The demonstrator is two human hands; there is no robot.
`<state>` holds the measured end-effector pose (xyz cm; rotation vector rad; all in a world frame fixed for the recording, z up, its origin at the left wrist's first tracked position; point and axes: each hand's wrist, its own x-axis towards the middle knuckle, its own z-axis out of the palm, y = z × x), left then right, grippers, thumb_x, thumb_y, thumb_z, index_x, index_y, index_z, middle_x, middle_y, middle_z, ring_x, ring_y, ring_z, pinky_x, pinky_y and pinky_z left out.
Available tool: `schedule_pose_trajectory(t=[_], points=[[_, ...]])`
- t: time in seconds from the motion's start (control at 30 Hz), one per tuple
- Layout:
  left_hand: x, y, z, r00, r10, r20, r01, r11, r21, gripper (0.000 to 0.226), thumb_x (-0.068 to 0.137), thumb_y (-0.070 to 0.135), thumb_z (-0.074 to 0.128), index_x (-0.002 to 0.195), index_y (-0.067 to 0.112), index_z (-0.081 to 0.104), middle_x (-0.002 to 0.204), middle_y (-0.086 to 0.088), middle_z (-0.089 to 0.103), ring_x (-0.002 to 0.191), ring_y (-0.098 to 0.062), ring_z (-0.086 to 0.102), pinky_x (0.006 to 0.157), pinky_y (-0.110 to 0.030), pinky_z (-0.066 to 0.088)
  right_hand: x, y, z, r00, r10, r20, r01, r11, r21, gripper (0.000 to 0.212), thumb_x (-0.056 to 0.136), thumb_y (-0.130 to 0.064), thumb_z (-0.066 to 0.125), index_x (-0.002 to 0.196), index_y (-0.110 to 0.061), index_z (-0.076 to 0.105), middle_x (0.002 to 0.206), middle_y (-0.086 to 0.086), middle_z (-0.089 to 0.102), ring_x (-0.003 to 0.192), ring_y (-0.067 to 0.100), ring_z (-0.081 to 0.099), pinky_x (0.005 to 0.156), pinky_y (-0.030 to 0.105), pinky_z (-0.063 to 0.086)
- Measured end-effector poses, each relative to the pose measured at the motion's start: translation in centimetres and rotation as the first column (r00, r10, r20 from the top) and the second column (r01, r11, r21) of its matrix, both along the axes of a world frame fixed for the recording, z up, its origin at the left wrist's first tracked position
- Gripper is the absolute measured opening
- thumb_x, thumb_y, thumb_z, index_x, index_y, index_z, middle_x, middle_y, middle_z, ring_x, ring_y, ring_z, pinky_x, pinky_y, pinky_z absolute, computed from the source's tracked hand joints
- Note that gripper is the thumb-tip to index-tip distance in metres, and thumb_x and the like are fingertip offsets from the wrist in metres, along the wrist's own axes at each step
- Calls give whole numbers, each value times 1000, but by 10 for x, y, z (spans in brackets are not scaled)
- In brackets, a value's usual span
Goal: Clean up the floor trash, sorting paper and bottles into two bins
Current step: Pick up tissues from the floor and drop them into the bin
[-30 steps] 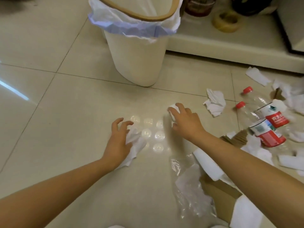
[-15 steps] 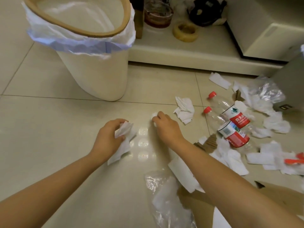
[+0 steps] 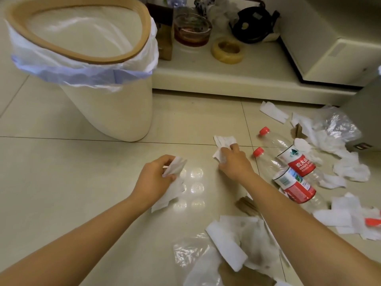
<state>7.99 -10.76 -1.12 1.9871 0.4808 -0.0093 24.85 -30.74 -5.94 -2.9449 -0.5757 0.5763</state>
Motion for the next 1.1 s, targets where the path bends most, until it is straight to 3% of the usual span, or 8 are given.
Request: schedule_pose_trajectory(t=[0.13, 0.33, 0.53, 0.6, 0.8, 0.9, 0.97, 1.1], points=[[-11, 10, 7, 1000, 22, -22, -21, 1000, 14, 34, 84, 3, 64, 105, 29, 64, 97, 21, 65, 93, -4, 63, 76, -18, 49, -10, 1, 1, 997, 68, 44, -72, 992, 100, 34, 84, -7, 54, 117, -16, 55, 120, 8, 43, 93, 27, 49, 67, 28, 40], [-16, 36, 39, 997, 67, 45, -71, 994, 79, 25, 86, 4, 60, 105, 20, 65, 96, 7, 68, 91, -10, 61, 78, -23, 47, -36, 35, 37, 964, 179, 198, -234, 922, 308, 26, 82, -13, 62, 107, -18, 61, 109, 2, 46, 82, 24, 54, 56, 27, 38], [-16, 68, 98, 974, 56, 218, -97, 978, 182, 19, 86, 4, 61, 98, 19, 64, 90, 6, 66, 85, -10, 61, 71, -12, 44, -59, 90, 127, 902, 198, 383, -383, 776, 502, 28, 85, -17, 63, 112, -21, 64, 109, -1, 50, 76, 17, 54, 60, 31, 50], [-10, 83, 125, 954, 63, 293, -136, 962, 236, 19, 88, 7, 61, 101, 20, 65, 95, 4, 68, 89, -11, 62, 77, -20, 46, -63, 107, 161, 877, 175, 447, -426, 713, 556, 29, 84, -18, 65, 112, -20, 64, 105, -1, 52, 76, 15, 53, 61, 29, 48], [19, 132, 224, 804, 100, 586, -394, 828, 399, 16, 87, 19, 65, 103, 20, 67, 92, 13, 62, 85, -6, 58, 72, -21, 46, -61, 175, 251, 833, 55, 550, -480, 566, 671, 28, 83, -22, 64, 112, -23, 62, 101, -2, 56, 89, 15, 53, 66, 26, 47], [42, 155, 243, 798, 198, 569, -485, 772, 411, 17, 87, 22, 65, 104, 25, 68, 91, 15, 62, 81, -9, 58, 71, -28, 48, -48, 212, 273, 847, 22, 531, -446, 574, 687, 29, 84, -20, 64, 113, -23, 63, 104, 0, 57, 91, 15, 54, 67, 20, 44], [55, 170, 241, 852, 197, 486, -424, 803, 419, 33, 88, 19, 64, 120, 27, 62, 108, 9, 66, 93, -14, 63, 81, -33, 52, -39, 231, 279, 891, 49, 451, -388, 595, 703, 39, 84, -18, 65, 122, -23, 60, 113, 3, 57, 95, 19, 57, 77, 27, 49], [60, 182, 222, 940, 139, 310, -272, 855, 441, 72, 92, 12, 60, 150, 32, 23, 144, -1, 47, 120, -20, 56, 95, -31, 45, -30, 241, 275, 925, 94, 367, -339, 637, 692, 57, 83, -14, 66, 135, -28, 49, 135, 1, 52, 111, 21, 57, 89, 35, 51]])
